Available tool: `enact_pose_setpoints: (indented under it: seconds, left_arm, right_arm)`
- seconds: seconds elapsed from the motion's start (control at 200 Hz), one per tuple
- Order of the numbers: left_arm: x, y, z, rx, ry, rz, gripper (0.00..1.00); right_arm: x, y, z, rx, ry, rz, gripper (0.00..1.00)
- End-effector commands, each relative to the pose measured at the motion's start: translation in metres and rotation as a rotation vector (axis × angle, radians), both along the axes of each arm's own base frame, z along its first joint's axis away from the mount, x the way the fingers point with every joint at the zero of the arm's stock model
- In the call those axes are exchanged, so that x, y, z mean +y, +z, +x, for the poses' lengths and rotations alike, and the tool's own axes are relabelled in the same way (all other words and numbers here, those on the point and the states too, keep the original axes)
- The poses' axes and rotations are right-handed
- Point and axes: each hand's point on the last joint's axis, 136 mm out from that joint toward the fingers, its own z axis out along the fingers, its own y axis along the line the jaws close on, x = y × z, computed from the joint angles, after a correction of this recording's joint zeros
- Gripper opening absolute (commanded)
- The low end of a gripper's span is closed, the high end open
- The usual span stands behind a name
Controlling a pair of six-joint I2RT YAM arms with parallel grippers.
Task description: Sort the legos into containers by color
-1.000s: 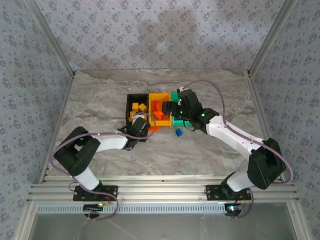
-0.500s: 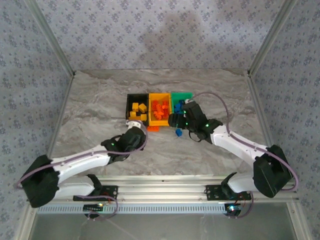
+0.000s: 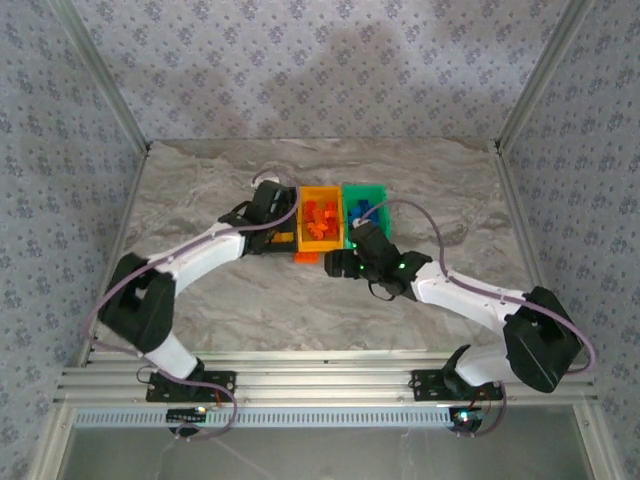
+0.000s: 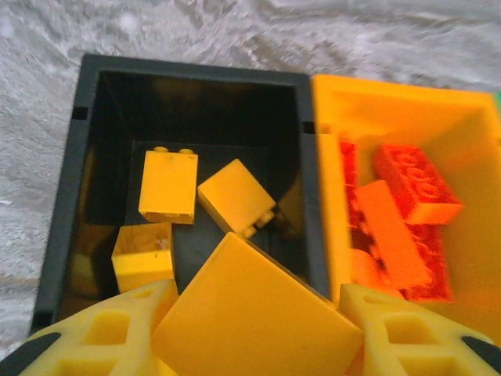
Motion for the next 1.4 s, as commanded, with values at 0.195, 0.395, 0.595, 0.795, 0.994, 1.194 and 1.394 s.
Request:
enact_pose_setpoints:
  seconds: [0.195,0.395,0.595,0.795,0.994,1.194,1.394]
  left_arm:
    - [-0.005,0.009,0.023,0.021,0.020,-0.095,0.74]
    - [-0.014,0.078,-0.002,-0.109,-0.037,-0.199,1.00]
    - [-0.003,0.115,-0.058,-0.219,-0.069,-0.254,1.00]
    - [0.036,0.103,-0.105,-0.246,-0.023,-0.266,1.00]
    - [0.063,0.088,-0.131,-0.249,0.025,-0.286,0.99]
    - [0.070,0.080,-0.136,-0.243,0.046,-0.279,1.00]
    - [0.072,0.078,-0.137,-0.242,0.048,-0.268,1.00]
  right_arm:
    - [0.023,-0.019,-0.012,0.008,0.022,-0.044,0.83]
    - [0.039,-0.027,-0.005,-0.020,0.015,-0.080,0.85]
    - [0.060,-0.048,0.012,-0.056,-0.033,-0.168,0.88]
    - [0.074,-0.069,0.036,-0.096,-0.117,-0.268,0.90]
    - [0.085,-0.078,0.055,-0.123,-0.155,-0.316,0.91]
    - [0.081,-0.093,0.065,-0.110,-0.207,-0.393,0.90]
    - [0.072,-0.109,0.063,-0.064,-0.220,-0.406,0.75]
